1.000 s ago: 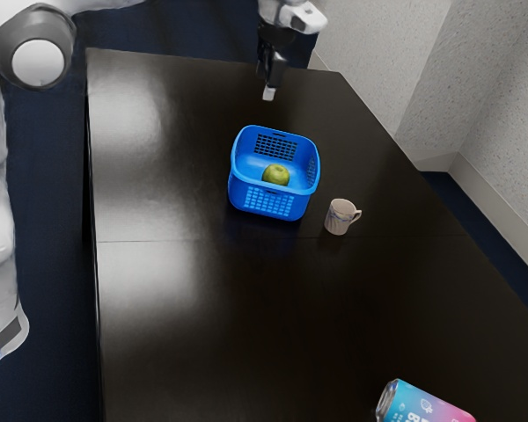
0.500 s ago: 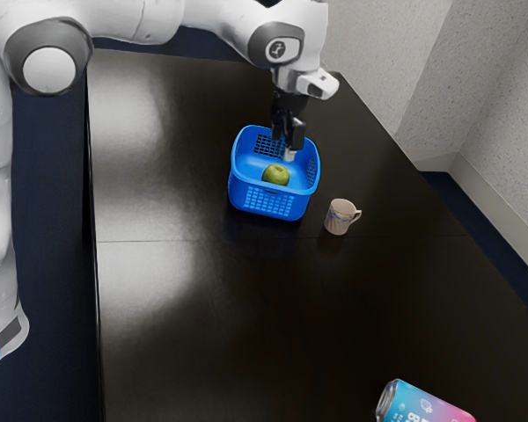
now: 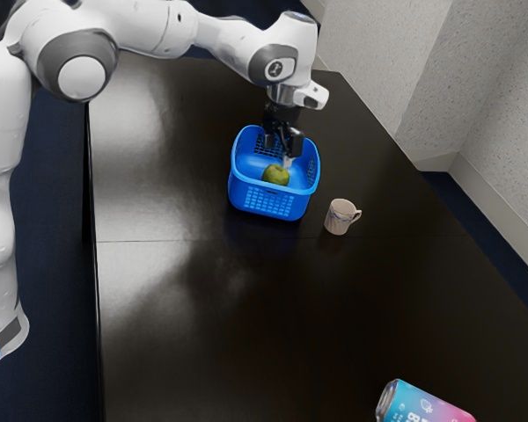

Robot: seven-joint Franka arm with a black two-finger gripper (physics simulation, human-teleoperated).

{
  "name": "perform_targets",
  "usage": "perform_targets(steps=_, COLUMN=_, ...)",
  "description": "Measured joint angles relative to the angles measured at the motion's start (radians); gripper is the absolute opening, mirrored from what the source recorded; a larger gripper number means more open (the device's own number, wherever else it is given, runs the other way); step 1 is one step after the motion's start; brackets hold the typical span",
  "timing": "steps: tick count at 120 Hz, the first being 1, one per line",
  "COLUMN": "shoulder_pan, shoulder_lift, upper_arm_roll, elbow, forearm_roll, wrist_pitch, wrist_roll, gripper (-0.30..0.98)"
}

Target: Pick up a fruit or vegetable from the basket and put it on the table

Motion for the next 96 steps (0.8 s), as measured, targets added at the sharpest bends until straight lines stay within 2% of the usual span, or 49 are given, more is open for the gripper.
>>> perform_targets(steps=72, shoulder_pan=-0.023, shoulder_lift=0.062, upper_arm_roll=0.0, elbow=-0.015, forearm_roll=-0.013, wrist_pitch=0.015, wrist_roll=-0.033, gripper=0.67)
perform_targets(steps=96, shoulder_pan=-0.017, shoulder_lift=0.066, upper_arm_roll=0.0, elbow=-0.015, forearm_roll=-0.019, wrist_pitch=0.021, wrist_roll=-0.04, gripper=0.6)
